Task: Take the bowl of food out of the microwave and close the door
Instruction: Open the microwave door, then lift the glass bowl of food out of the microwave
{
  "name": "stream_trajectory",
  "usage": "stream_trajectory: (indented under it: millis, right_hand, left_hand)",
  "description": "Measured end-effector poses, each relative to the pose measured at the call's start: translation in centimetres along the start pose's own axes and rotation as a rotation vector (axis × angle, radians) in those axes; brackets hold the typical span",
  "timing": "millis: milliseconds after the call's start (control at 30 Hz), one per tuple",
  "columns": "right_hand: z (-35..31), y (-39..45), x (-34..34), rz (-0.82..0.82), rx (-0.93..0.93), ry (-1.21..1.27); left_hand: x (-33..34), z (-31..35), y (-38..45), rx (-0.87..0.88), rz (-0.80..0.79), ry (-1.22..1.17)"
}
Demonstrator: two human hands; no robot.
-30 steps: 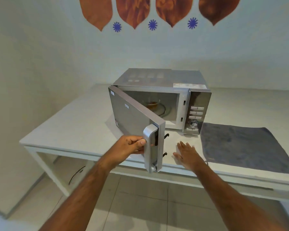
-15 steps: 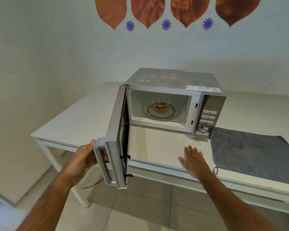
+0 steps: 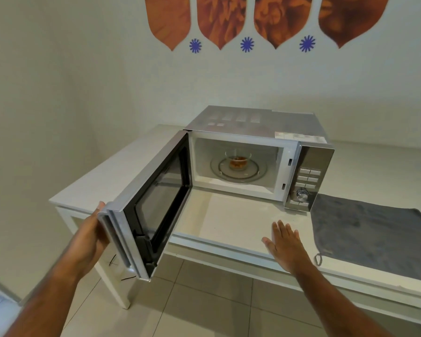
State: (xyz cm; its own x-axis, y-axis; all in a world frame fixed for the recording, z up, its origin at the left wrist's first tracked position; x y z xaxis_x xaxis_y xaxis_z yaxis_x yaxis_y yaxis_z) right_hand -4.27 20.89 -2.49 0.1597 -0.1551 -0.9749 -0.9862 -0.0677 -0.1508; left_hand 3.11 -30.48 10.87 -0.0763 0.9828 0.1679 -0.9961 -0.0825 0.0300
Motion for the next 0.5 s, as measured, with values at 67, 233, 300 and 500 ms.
stream_trajectory:
  millis: [67,233,300,500]
  right_hand:
    - [0.0,0.1,0.0,0.005,-0.004,0.004]
    - [0.3,0.0,-0.1,0.025,-0.01,0.009]
    - [0.2,0.0,0.0,0.023,-0.02,0.011]
    - [0.6,0.5,0.0,0.026,-0.034,0.064]
  left_hand:
    - [0.1,0.4,-0.1,-0.011,0.017,-0.001]
    - [0.7,6.9,0.5,0.178,0.155,0.191]
    - [1.1,10.8,0.4,0.291,0.228,0.295]
    - [10.0,18.6,-1.5,0.494,0.127,0.737]
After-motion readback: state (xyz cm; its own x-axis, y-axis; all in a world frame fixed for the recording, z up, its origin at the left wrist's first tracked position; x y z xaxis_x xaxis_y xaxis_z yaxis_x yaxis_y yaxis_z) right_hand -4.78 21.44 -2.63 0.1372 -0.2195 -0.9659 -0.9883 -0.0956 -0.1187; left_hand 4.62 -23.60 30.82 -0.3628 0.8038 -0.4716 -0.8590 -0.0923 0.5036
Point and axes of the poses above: each hand's wrist, its own y-axis towards the middle knuckle, its own x-axis out of the palm, z = x × y, the point moved 8 cm from there along y, towards the middle knuckle, and after that the axes turned 4 degrees about -z, right-handed, at the moved point
